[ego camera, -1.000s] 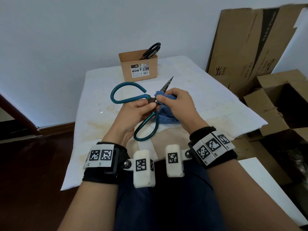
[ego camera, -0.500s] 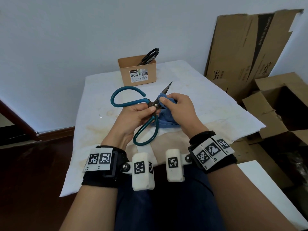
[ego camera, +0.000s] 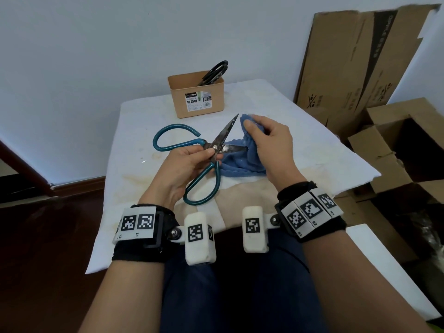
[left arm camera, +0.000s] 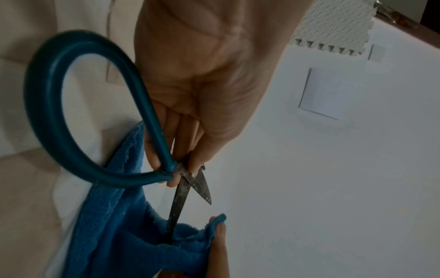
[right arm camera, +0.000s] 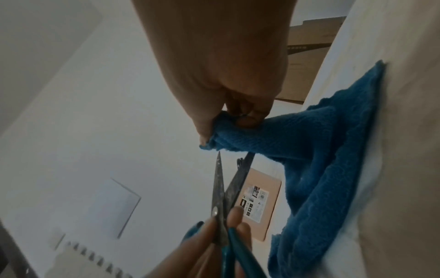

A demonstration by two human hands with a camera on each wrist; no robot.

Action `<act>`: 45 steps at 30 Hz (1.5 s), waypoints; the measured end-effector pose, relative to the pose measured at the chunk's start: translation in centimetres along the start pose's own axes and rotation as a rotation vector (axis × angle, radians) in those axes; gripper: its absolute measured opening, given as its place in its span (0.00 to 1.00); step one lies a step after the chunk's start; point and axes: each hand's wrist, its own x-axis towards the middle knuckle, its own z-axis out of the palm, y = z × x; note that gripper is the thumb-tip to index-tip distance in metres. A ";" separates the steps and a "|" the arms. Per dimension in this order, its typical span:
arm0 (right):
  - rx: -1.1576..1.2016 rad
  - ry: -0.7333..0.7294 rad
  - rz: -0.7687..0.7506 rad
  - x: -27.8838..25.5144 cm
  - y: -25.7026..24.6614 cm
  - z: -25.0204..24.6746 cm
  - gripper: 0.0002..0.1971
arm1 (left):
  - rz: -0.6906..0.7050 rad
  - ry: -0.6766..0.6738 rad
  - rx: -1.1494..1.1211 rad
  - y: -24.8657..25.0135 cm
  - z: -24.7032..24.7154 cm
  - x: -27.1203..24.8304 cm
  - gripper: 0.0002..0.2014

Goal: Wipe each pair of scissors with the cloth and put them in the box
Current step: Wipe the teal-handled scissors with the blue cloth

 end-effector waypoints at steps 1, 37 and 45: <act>-0.042 -0.007 -0.036 -0.2 -0.1 0.0 0.06 | 0.000 -0.002 0.004 0.0 0.0 0.0 0.05; -0.206 -0.094 -0.028 -1.3 0.7 1.2 0.10 | 0.087 -0.089 0.017 0.2 0.4 -0.4 0.03; -0.168 -0.072 -0.014 -1.2 0.7 1.3 0.16 | 0.076 -0.097 0.036 0.1 0.0 -0.4 0.03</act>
